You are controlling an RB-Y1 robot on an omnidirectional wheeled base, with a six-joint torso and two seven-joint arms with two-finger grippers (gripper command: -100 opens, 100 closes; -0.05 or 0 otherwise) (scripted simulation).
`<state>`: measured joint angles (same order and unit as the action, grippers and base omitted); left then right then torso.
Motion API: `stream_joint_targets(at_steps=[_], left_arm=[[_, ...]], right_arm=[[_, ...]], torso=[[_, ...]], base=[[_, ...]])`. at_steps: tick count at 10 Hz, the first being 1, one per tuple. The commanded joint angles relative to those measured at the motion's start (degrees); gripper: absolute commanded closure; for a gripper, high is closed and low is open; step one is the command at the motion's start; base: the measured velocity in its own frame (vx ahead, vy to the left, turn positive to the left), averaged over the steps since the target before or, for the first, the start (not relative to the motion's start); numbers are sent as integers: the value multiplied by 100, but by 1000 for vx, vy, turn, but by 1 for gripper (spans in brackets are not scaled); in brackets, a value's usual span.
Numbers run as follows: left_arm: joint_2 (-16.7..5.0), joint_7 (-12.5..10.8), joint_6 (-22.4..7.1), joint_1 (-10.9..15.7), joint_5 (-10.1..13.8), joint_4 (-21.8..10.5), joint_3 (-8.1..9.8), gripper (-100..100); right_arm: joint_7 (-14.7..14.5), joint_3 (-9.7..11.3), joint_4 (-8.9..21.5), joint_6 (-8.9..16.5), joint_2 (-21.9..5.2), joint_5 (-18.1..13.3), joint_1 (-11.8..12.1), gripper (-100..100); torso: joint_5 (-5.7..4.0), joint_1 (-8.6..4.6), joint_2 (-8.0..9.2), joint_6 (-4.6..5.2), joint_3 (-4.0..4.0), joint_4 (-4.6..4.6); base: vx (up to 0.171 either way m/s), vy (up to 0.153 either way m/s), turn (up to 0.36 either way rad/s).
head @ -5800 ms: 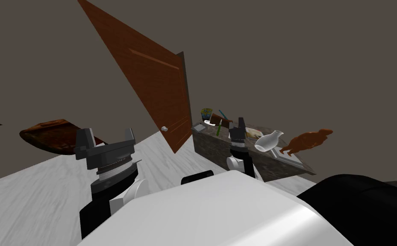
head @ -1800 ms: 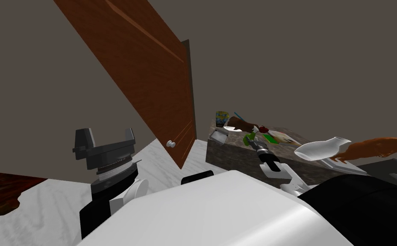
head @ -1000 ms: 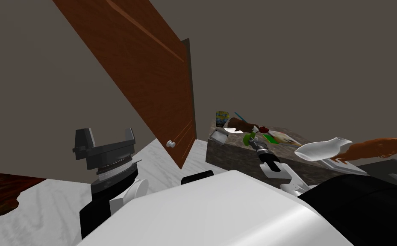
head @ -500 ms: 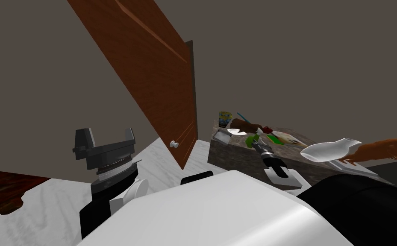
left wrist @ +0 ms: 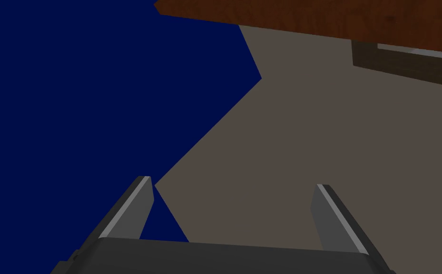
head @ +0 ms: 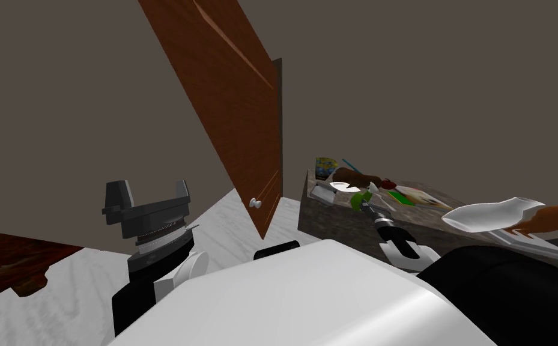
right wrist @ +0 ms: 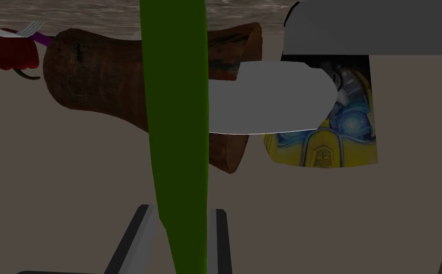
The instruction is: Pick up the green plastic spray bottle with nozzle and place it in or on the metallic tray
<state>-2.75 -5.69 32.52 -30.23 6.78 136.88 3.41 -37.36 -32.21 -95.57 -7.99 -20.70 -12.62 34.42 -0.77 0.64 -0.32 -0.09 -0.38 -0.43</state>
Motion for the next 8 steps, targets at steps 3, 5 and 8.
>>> stream_joint_targets(at_steps=[3,5,8], left_arm=[[0,0,0,0,0,0,0,0],[-1,0,0,0,0,0,0,0],[-1,0,0,0,0,0,1,0]], right_arm=[[167,4,-208,344,-298,90,3,100],[222,5,-286,593,-493,62,-71,100],[271,4,-365,874,-711,11,-165,100]], torso=[[5,4,-12,-17,-5,3],[27,13,-45,-54,-18,8],[43,12,-48,-76,-17,16]], base=[[84,178,28],[82,122,79],[52,64,36]])
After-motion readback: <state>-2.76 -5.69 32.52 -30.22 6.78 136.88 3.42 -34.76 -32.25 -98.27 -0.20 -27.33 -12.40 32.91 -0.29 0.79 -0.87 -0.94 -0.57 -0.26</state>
